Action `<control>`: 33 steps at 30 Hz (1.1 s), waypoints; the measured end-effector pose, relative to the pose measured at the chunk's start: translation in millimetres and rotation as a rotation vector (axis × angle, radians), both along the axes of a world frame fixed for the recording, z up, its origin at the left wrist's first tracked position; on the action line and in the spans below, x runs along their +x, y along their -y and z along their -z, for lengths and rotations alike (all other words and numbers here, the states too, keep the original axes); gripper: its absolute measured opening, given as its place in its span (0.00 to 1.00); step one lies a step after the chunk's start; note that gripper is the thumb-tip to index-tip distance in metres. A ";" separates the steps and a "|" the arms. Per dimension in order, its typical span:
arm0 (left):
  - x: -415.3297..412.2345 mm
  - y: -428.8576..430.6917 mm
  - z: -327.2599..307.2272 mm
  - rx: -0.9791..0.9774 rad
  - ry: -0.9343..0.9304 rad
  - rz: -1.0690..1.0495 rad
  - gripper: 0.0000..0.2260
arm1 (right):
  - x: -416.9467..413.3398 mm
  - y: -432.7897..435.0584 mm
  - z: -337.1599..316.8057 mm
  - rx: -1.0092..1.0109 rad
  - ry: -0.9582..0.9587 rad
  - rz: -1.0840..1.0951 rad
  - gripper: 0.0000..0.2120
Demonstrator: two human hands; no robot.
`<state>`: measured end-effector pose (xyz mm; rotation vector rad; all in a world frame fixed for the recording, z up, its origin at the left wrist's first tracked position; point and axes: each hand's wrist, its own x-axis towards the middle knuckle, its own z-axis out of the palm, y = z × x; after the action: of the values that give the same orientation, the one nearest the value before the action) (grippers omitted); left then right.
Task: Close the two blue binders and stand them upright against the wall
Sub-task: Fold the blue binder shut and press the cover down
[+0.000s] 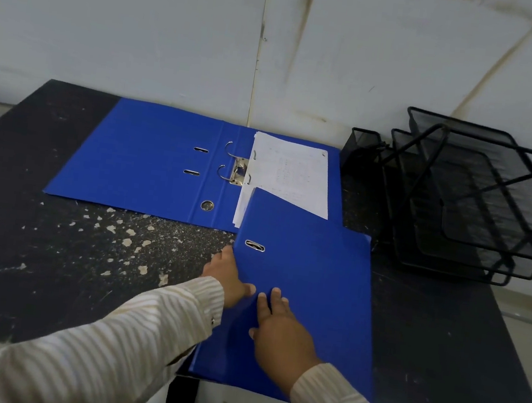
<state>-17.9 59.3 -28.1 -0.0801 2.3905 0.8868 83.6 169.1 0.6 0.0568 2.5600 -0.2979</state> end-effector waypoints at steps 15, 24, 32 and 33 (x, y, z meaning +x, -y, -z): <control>-48.0 -0.2 -4.9 0.252 0.073 -0.221 0.27 | -10.9 -1.7 -12.4 -0.074 -0.011 0.079 0.25; -63.7 -2.8 -4.6 0.164 0.089 -0.077 0.26 | -69.5 -21.0 -3.6 -0.174 -0.051 0.202 0.36; -76.1 -6.6 -9.8 0.042 0.104 0.041 0.27 | -86.3 -15.7 0.1 -0.065 0.010 0.134 0.35; -76.2 -9.2 -9.5 0.012 0.080 0.051 0.27 | -88.2 -15.0 0.3 -0.050 0.011 0.131 0.34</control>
<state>-94.1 68.5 -18.6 -0.0487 2.3026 0.8576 -4.6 184.1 0.4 0.2075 2.5409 -0.4100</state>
